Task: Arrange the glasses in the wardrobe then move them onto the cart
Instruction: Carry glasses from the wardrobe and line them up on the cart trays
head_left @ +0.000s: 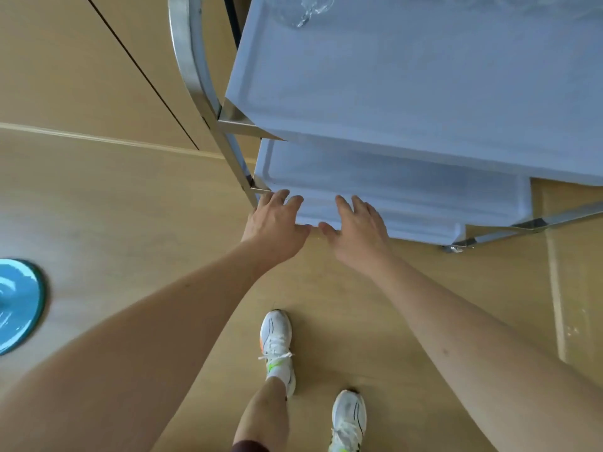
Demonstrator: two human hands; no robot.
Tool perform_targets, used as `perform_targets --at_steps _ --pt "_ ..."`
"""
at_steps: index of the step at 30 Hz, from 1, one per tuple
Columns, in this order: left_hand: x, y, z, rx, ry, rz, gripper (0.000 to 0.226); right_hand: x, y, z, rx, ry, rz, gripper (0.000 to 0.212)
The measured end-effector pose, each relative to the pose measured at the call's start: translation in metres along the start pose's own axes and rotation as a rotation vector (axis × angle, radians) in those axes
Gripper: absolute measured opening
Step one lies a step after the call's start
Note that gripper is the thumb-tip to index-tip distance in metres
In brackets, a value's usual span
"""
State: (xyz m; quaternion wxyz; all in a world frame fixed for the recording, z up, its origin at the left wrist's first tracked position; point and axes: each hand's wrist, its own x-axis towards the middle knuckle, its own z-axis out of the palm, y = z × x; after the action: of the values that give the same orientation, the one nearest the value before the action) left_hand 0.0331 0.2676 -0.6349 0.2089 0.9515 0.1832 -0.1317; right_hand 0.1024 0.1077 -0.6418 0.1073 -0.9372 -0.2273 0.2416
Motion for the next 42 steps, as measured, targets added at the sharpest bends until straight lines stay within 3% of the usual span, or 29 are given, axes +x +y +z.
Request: perform_targets --at_steps 13,22,32,42 --pt "-0.114 0.137 -0.162 -0.009 0.184 0.054 0.064 -0.148 0.0 -0.185 0.099 0.192 -0.052 0.07" --pt "-0.154 0.24 -0.244 0.037 0.268 0.209 0.066 -0.227 0.031 -0.289 0.212 0.368 0.045 0.074" --pt "-0.131 0.367 -0.347 0.073 0.369 0.597 0.066 -0.296 0.069 -0.412 0.142 0.719 0.247 0.068" --pt "-0.143 0.47 -0.383 0.037 0.365 1.016 0.067 -0.371 0.082 -0.458 0.092 0.919 0.57 0.075"
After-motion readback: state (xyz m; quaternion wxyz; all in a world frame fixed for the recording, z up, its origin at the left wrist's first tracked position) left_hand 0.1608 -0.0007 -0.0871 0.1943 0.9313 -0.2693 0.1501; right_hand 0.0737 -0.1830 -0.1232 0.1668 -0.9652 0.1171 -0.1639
